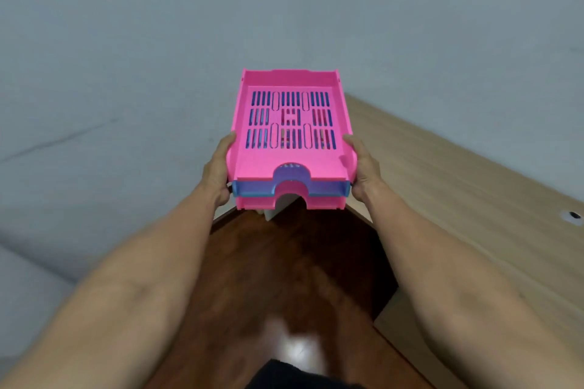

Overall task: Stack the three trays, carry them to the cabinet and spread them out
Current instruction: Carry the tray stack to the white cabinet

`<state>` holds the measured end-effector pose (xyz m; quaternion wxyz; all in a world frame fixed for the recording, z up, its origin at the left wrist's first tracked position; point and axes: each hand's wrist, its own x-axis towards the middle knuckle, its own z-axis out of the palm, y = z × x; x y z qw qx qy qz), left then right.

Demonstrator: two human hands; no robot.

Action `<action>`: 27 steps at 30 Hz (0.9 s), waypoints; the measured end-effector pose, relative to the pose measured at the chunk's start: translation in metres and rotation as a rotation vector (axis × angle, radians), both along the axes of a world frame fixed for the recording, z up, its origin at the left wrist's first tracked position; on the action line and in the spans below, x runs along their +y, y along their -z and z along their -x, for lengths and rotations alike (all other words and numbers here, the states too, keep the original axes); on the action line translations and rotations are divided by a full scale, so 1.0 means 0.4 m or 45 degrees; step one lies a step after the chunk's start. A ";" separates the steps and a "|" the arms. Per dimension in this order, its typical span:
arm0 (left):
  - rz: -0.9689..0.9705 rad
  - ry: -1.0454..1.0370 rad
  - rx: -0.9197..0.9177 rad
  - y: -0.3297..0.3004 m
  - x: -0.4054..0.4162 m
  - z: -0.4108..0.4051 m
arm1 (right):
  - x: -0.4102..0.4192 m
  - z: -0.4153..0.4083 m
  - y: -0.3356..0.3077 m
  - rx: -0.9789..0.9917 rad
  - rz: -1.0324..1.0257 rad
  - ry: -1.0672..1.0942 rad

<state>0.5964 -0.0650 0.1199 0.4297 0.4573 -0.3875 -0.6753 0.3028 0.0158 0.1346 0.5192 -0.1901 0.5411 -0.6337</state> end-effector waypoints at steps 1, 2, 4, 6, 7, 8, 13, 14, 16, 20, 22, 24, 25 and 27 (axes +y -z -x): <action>-0.010 -0.045 -0.016 0.002 0.013 -0.067 | -0.003 -0.062 -0.003 -0.026 -0.005 -0.051; -0.023 -0.101 -0.032 0.006 0.025 -0.134 | -0.008 -0.120 -0.003 -0.047 -0.019 -0.103; -0.027 -0.198 -0.054 0.010 0.059 -0.266 | -0.027 -0.228 0.017 -0.063 -0.052 -0.216; -0.036 -0.299 -0.071 0.011 0.108 -0.390 | -0.078 -0.318 0.071 -0.091 -0.031 -0.318; -0.039 -0.352 -0.072 0.008 0.141 -0.450 | -0.076 -0.380 0.070 -0.090 -0.034 -0.382; -0.036 -0.403 -0.075 0.006 0.173 -0.509 | -0.056 -0.448 0.056 -0.067 -0.050 -0.457; -0.016 -0.659 -0.097 0.002 0.344 -0.777 | 0.007 -0.752 0.007 -0.009 0.007 -0.693; -0.015 -0.702 -0.091 -0.001 0.383 -0.824 | 0.009 -0.809 0.008 -0.009 0.009 -0.719; -0.003 -0.806 -0.066 -0.002 0.460 -0.926 | 0.003 -0.926 0.020 -0.014 0.013 -0.776; -0.033 -1.040 -0.065 -0.004 0.626 -1.112 | 0.055 -1.158 0.007 0.006 0.001 -0.978; -0.057 -1.157 -0.069 -0.008 0.712 -1.192 | 0.096 -1.266 -0.010 0.008 0.020 -1.079; -0.036 -1.260 -0.057 -0.012 0.796 -1.265 | 0.126 -1.374 -0.018 0.008 0.023 -1.179; -0.009 -1.310 -0.050 -0.015 0.841 -1.297 | 0.140 -1.430 -0.019 0.003 0.016 -1.242; -0.001 -1.405 -0.042 -0.015 0.918 -1.354 | 0.161 -1.536 -0.010 -0.013 -0.001 -1.349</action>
